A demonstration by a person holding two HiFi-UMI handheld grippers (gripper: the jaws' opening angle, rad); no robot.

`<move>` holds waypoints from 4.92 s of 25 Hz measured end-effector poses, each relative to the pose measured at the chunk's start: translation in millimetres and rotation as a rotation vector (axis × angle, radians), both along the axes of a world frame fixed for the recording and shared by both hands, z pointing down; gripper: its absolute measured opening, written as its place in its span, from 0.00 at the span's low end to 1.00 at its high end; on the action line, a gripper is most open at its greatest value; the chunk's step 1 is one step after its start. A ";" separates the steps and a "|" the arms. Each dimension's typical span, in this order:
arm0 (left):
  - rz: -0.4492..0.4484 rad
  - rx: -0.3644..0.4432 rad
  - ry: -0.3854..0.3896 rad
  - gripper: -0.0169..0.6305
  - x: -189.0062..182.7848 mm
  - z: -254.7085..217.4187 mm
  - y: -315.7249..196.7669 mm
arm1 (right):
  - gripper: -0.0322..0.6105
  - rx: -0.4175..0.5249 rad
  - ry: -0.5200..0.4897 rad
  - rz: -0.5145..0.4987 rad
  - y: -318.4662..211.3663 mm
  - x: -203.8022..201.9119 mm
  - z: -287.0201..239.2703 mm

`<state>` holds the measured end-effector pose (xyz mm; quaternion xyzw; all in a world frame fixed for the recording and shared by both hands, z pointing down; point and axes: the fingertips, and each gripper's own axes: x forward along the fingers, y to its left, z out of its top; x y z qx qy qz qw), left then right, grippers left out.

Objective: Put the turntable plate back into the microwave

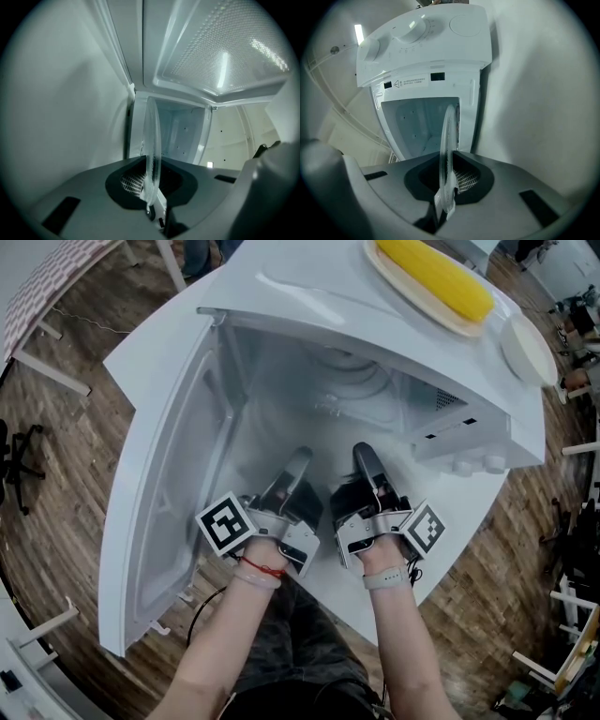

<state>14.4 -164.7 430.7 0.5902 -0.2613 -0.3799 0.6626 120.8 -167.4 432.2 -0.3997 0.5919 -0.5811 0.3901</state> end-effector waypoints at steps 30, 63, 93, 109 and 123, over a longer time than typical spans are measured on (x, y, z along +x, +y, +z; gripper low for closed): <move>0.121 -0.045 -0.045 0.08 20.5 4.0 13.8 | 0.11 -0.027 -0.005 0.078 -20.2 15.9 11.3; 0.030 -0.018 -0.070 0.08 8.1 9.0 -7.3 | 0.12 -0.050 0.035 -0.089 6.5 -19.5 10.9; 0.040 -0.002 -0.052 0.08 13.3 5.9 -38.8 | 0.13 -0.023 0.039 -0.064 -23.6 -11.4 7.7; 0.067 0.042 -0.085 0.08 12.4 0.3 -40.4 | 0.13 -0.013 0.027 -0.030 -42.6 -3.5 3.4; 0.093 0.045 -0.041 0.08 21.4 -4.6 -49.4 | 0.13 -0.024 0.049 0.000 -49.2 -2.0 -3.3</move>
